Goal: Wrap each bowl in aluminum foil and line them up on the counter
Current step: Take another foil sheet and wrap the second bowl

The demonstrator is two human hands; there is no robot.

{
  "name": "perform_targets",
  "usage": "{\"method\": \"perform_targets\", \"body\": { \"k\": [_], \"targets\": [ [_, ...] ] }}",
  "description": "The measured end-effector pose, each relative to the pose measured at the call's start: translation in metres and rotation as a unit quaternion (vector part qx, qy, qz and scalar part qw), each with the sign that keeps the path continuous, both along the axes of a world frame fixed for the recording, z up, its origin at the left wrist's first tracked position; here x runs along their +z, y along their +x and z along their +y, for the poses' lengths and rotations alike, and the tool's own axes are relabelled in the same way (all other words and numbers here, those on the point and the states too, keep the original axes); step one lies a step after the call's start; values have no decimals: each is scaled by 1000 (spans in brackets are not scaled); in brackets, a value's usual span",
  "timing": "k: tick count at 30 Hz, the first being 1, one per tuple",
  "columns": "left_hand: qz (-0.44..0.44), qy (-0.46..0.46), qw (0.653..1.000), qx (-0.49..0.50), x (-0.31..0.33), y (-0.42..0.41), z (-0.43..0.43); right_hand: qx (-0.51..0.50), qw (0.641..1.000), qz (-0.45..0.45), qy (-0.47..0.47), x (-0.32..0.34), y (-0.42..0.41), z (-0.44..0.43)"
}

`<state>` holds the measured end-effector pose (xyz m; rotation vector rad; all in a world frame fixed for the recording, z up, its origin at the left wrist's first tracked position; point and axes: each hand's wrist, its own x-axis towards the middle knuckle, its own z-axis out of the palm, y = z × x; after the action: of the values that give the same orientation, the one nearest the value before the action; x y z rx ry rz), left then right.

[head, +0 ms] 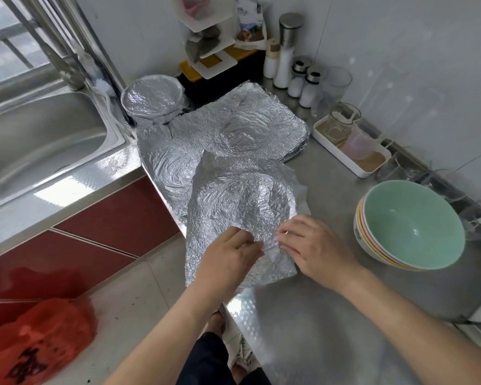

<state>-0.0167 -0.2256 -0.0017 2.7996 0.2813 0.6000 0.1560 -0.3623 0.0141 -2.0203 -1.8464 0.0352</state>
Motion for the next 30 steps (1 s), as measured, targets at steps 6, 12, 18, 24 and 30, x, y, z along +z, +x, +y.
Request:
{"method": "perform_targets", "body": {
  "k": [6,12,18,24,30],
  "targets": [
    [6,-8,1000,5,-4,-2,1,25,999,31,3,-16,-9,5],
    [5,-3,1000,-2,-8,-2,1,41,999,-6,6,-17,-6,9],
    [17,-21,999,33,-10,8,-14,50,997,-54,25,-11,7,11],
    [26,-86,994,64,7,9,-18,24,999,-25,0,0,10,5],
    [47,-77,996,20,-10,3,-19,88,996,-5,-7,-12,-2,5]
  ]
}}
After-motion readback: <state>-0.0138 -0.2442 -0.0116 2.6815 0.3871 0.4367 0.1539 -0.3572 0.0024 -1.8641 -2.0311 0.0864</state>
